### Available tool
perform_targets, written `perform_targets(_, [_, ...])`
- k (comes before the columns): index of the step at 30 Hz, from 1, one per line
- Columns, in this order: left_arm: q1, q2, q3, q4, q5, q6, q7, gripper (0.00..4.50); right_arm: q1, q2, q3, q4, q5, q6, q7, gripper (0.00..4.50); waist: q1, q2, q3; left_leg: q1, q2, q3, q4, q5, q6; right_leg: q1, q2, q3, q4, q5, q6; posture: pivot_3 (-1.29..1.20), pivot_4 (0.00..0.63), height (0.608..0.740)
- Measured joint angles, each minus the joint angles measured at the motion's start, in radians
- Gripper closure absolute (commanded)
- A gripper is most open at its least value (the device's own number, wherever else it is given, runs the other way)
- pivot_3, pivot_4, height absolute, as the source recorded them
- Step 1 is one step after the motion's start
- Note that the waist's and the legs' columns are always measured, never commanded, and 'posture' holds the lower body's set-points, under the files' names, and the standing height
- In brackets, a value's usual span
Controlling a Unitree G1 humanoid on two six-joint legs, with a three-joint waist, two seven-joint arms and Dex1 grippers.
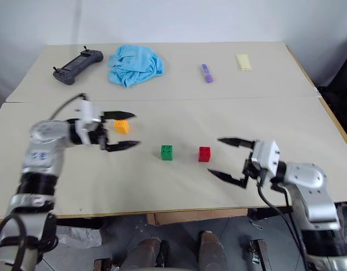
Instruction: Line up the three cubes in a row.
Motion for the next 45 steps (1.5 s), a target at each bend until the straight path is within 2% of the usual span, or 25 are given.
perform_targets(2, [0.166, 0.018, 0.120, -0.078, -0.019, 0.040, 0.102, 0.02, -0.039, 0.045, 0.012, 0.031, -0.014, -0.013, -0.023, 0.00, -0.001, 0.000, 0.000, 0.000, -0.001, 0.001, -0.001, -0.001, 0.001, 0.000, -0.001, 0.002, 0.000, 0.000, 0.000, 0.00, 0.150, 0.740])
perform_targets(5, [0.357, 0.006, 0.246, -0.143, -0.042, 0.090, 0.207, 0.02, -0.063, 0.054, 0.014, 0.071, -0.036, -0.021, -0.036, 0.00, 0.002, 0.000, 0.000, -0.001, -0.001, 0.000, -0.001, -0.002, 0.002, 0.000, -0.002, 0.003, 0.000, 0.000, 0.000, 0.00, 0.150, 0.740])
perform_targets(10, [0.634, -0.105, 0.455, -0.294, -0.095, 0.102, 0.373, 0.02, -0.085, 0.062, 0.028, 0.093, -0.039, -0.031, -0.011, 0.00, 0.001, -0.001, 0.000, 0.000, -0.002, -0.001, -0.001, -0.003, 0.002, 0.001, -0.003, 0.004, -0.002, 0.000, 0.000, 0.00, 0.150, 0.740])
perform_targets(14, [0.796, -0.192, 0.515, -0.392, -0.121, 0.112, 0.452, 0.02, -0.090, 0.062, 0.039, 0.108, -0.039, -0.032, 0.013, 0.00, 0.007, -0.001, 0.000, 0.000, -0.001, -0.001, 0.000, -0.003, 0.002, 0.003, -0.003, 0.003, -0.004, 0.000, -0.001, 0.00, 0.150, 0.740])
perform_targets(17, [0.838, -0.212, 0.505, -0.468, -0.139, 0.122, 0.473, 0.02, -0.092, 0.062, 0.044, 0.132, -0.044, -0.041, 0.030, 0.00, 0.017, -0.001, 0.000, 0.002, -0.001, -0.001, 0.000, -0.003, 0.002, 0.004, -0.003, 0.003, -0.006, 0.000, -0.001, 0.00, 0.150, 0.740])
perform_targets(19, [0.821, -0.212, 0.470, -0.511, -0.143, 0.133, 0.493, 0.02, -0.093, 0.061, 0.044, 0.154, -0.052, -0.053, 0.042, 0.00, 0.023, -0.001, 0.000, 0.002, -0.001, -0.001, 0.000, -0.003, 0.002, 0.004, -0.003, 0.004, -0.006, 0.000, -0.001, 0.00, 0.150, 0.740])
perform_targets(22, [0.659, -0.211, 0.330, -0.553, -0.088, 0.178, 0.584, 0.02, -0.094, 0.054, 0.048, 0.168, -0.063, -0.063, 0.063, 0.00, 0.035, -0.001, 0.000, 0.002, -0.003, -0.004, 0.000, -0.002, 0.001, 0.005, -0.003, 0.002, -0.005, 0.000, -0.001, 0.00, 0.150, 0.740])
perform_targets(26, [0.503, -0.215, 0.190, -0.584, -0.026, 0.280, 0.705, 0.02, -0.090, 0.054, 0.047, 0.168, -0.066, -0.073, 0.068, 0.00, 0.017, -0.001, -0.001, 0.002, -0.003, -0.001, -0.001, -0.003, 0.001, 0.002, -0.001, 0.003, 0.000, 0.000, -0.001, 0.00, 0.150, 0.740])
perform_targets(29, [0.412, -0.258, 0.063, -0.568, 0.026, 0.363, 0.772, 0.02, -0.065, 0.051, 0.047, 0.162, -0.066, -0.070, 0.070, 0.00, 0.005, -0.001, -0.001, 0.000, -0.002, 0.001, -0.002, -0.003, 0.001, -0.001, -0.001, -0.002, 0.000, 0.000, -0.001, 0.00, 0.150, 0.740])
perform_targets(34, [0.193, -0.354, -0.002, -0.367, 0.091, 0.399, 0.901, 0.02, -0.004, 0.048, 0.049, 0.110, -0.064, -0.058, 0.064, 0.00, 0.011, -0.001, -0.001, 0.000, -0.002, 0.001, 0.000, -0.002, 0.000, 0.000, 0.000, -0.005, 0.001, 0.001, -0.001, 0.00, 0.150, 0.740])
perform_targets(37, [0.078, -0.367, -0.055, -0.186, 0.136, 0.357, 0.906, 0.02, 0.019, 0.057, 0.050, 0.080, -0.068, -0.056, 0.035, 0.00, 0.020, -0.001, -0.001, 0.001, -0.003, 0.002, 0.001, -0.001, 0.000, 0.000, 0.001, -0.005, 0.001, 0.001, -0.001, 0.00, 0.150, 0.740])
perform_targets(40, [0.029, -0.374, -0.091, -0.054, 0.176, 0.325, 0.909, 0.02, 0.025, 0.059, 0.050, 0.069, -0.076, -0.057, 0.017, 0.00, 0.021, -0.001, -0.001, 0.001, -0.003, 0.002, 0.000, -0.001, 0.000, 0.000, 0.001, -0.005, 0.001, 0.001, -0.001, 0.00, 0.150, 0.740])
perform_targets(43, [0.005, -0.391, -0.104, 0.009, 0.194, 0.312, 0.916, 0.62, 0.030, 0.059, 0.050, 0.066, -0.079, -0.059, 0.007, 0.00, 0.025, -0.001, -0.001, 0.000, -0.003, 0.001, 0.000, -0.001, 0.000, 0.000, 0.001, -0.005, 0.000, 0.001, -0.001, 0.00, 0.150, 0.740])
perform_targets(45, [-0.009, -0.403, -0.108, 0.012, 0.197, 0.318, 0.917, 1.21, 0.041, 0.059, 0.050, 0.066, -0.085, -0.062, 0.003, 0.00, 0.027, -0.001, -0.001, 0.000, -0.003, 0.001, 0.001, -0.001, 0.000, 0.000, 0.000, -0.005, 0.001, 0.001, -0.001, 0.00, 0.150, 0.740])
